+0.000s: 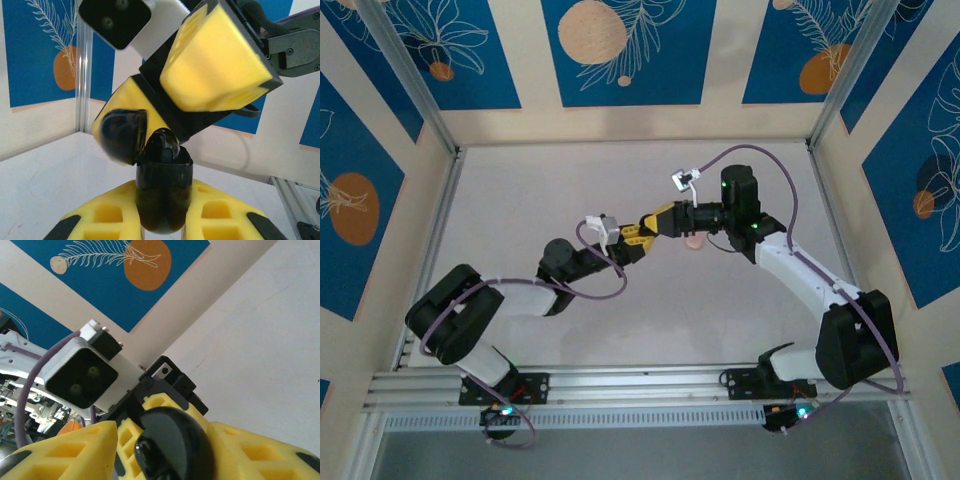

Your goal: Insert wireless bluetooth earbuds into charging case

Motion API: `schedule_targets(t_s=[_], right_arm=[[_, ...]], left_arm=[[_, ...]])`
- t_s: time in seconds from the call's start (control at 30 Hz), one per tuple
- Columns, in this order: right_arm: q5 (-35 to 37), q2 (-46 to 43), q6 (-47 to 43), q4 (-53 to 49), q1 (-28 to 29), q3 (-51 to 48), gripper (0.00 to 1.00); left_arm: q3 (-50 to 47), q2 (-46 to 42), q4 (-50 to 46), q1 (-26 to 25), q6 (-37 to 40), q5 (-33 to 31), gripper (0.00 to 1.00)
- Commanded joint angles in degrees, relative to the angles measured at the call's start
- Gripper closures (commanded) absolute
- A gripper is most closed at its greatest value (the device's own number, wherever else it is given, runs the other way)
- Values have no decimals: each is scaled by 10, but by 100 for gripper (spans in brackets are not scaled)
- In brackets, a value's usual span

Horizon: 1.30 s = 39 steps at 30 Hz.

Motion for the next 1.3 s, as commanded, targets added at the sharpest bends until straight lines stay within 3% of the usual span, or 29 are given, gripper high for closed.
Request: schedule_targets(t_s=[0.0, 0.17, 0.37, 0.53, 0.87, 1.1, 1.27], right_arm=[[-30, -39, 15, 34, -13, -21, 53], [-37, -60, 20, 27, -34, -41, 59], [102, -42, 24, -122, -79, -36, 59], [175, -2, 71, -196, -132, -43, 59], [173, 30, 60, -213, -165, -52, 58], [163, 30, 48, -217, -185, -54, 58], [159, 21, 45, -216, -196, -61, 58]], left_arm=[[10, 18, 26, -3, -28, -21, 87], [14, 47, 26, -4, -55, -45, 87], [39, 129, 26, 2, -191, -103, 88], [87, 226, 26, 1, -329, -100, 92], [152, 354, 20, -2, -483, -126, 90], [174, 359, -58, -11, -502, -144, 81], [170, 355, -104, -10, -523, -162, 80]])
